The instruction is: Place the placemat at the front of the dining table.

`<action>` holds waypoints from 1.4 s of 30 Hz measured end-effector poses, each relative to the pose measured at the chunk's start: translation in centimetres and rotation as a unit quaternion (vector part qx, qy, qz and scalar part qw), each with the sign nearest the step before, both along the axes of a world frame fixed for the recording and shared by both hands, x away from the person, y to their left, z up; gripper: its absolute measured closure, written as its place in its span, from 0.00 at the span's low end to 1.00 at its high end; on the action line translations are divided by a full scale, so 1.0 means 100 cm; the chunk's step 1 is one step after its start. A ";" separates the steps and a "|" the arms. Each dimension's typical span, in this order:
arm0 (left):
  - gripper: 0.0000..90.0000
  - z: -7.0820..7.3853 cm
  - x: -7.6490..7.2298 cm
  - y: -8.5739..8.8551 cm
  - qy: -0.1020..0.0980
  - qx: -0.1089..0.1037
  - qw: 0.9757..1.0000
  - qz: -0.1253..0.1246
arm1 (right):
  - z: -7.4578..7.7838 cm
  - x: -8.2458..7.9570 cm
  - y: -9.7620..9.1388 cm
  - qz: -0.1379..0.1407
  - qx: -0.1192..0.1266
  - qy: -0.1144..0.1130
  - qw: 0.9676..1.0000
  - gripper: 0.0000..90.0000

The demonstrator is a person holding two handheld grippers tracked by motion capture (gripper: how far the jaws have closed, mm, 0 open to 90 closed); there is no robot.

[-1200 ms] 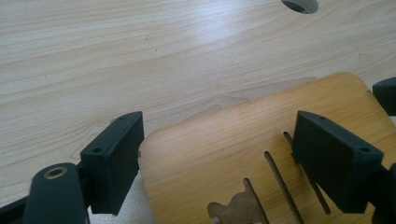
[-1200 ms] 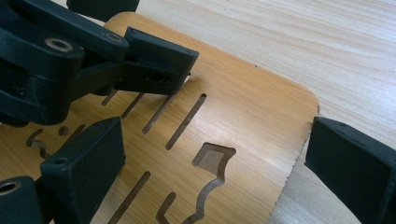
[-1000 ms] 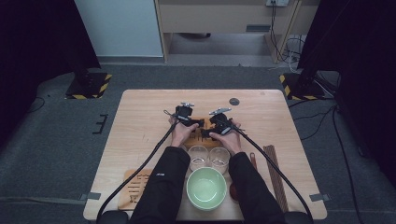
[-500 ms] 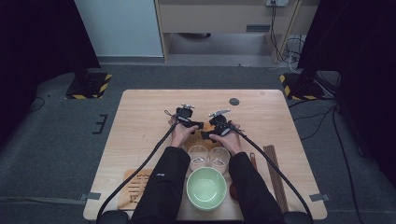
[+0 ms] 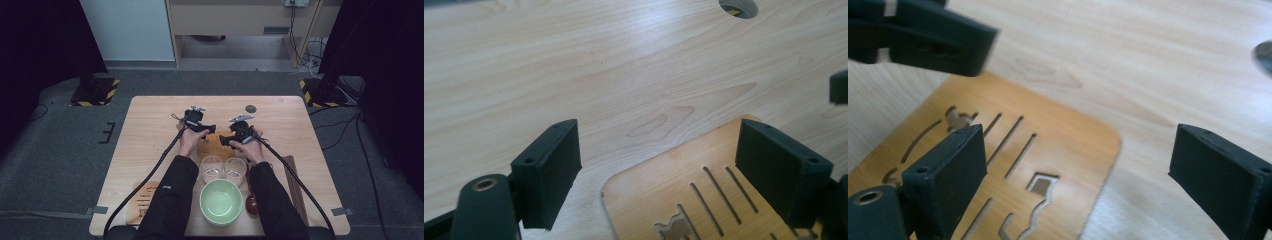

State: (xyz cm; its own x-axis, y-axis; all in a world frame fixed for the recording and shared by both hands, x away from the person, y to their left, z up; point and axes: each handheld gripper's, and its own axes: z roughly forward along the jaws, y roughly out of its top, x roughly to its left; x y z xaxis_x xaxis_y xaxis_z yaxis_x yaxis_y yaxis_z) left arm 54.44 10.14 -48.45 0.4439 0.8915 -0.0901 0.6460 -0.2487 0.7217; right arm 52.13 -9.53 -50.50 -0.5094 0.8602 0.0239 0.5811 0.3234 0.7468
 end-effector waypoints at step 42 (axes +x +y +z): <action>0.10 -0.041 -0.034 0.032 0.056 0.049 0.995 -0.070 | -0.027 -0.018 -0.017 0.031 -0.069 -0.014 0.997 0.06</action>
